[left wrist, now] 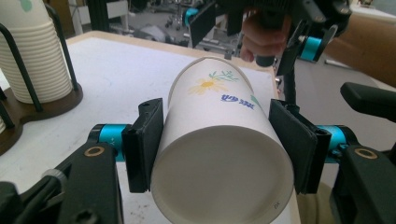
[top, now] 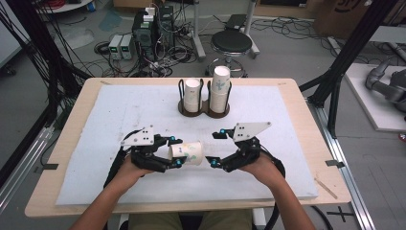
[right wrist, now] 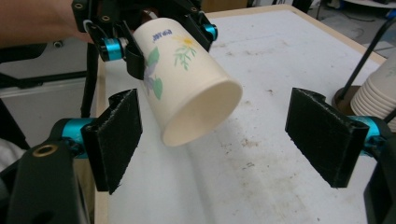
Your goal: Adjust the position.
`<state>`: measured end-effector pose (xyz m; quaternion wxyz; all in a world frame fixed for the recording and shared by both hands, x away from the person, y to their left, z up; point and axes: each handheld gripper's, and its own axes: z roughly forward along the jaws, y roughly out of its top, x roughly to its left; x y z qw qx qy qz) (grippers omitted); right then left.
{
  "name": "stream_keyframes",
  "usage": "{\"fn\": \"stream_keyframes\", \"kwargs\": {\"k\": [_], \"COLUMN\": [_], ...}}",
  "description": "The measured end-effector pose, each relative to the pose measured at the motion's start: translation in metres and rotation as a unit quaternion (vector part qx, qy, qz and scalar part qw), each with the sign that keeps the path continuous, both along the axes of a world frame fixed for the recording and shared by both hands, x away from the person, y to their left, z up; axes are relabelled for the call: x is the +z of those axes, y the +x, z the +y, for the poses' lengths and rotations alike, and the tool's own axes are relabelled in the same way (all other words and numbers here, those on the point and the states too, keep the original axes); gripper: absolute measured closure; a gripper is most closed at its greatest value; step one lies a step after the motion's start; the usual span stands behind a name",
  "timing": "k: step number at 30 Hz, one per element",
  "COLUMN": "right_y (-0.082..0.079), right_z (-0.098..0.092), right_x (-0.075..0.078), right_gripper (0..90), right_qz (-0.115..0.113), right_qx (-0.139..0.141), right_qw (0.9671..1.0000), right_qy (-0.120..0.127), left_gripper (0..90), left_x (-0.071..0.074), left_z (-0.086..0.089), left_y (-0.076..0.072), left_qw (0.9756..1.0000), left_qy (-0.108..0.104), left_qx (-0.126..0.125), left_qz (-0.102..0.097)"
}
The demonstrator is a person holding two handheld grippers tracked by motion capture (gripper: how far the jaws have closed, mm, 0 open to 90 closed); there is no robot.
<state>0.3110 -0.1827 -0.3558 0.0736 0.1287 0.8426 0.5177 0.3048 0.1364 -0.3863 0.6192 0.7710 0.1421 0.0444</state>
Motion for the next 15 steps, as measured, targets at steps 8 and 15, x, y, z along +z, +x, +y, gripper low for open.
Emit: {"fn": "stream_keyframes", "kwargs": {"k": [8, 15], "right_y": [-0.002, -0.003], "right_z": [-0.008, -0.009], "right_x": [-0.016, -0.031], "right_gripper": [19.3, 19.3], "right_qz": [0.017, 0.035], "right_qx": [-0.011, -0.006], "right_qw": [0.9993, 0.9986], "right_qy": [0.033, 0.041], "left_gripper": [37.5, 37.5], "left_x": [-0.006, -0.008], "left_z": [0.002, 0.002], "left_y": [-0.003, -0.005], "left_qw": [0.9998, 0.9995], "left_qy": [-0.019, -0.029], "left_qx": [0.004, -0.003], "left_qz": [-0.004, -0.006]}}
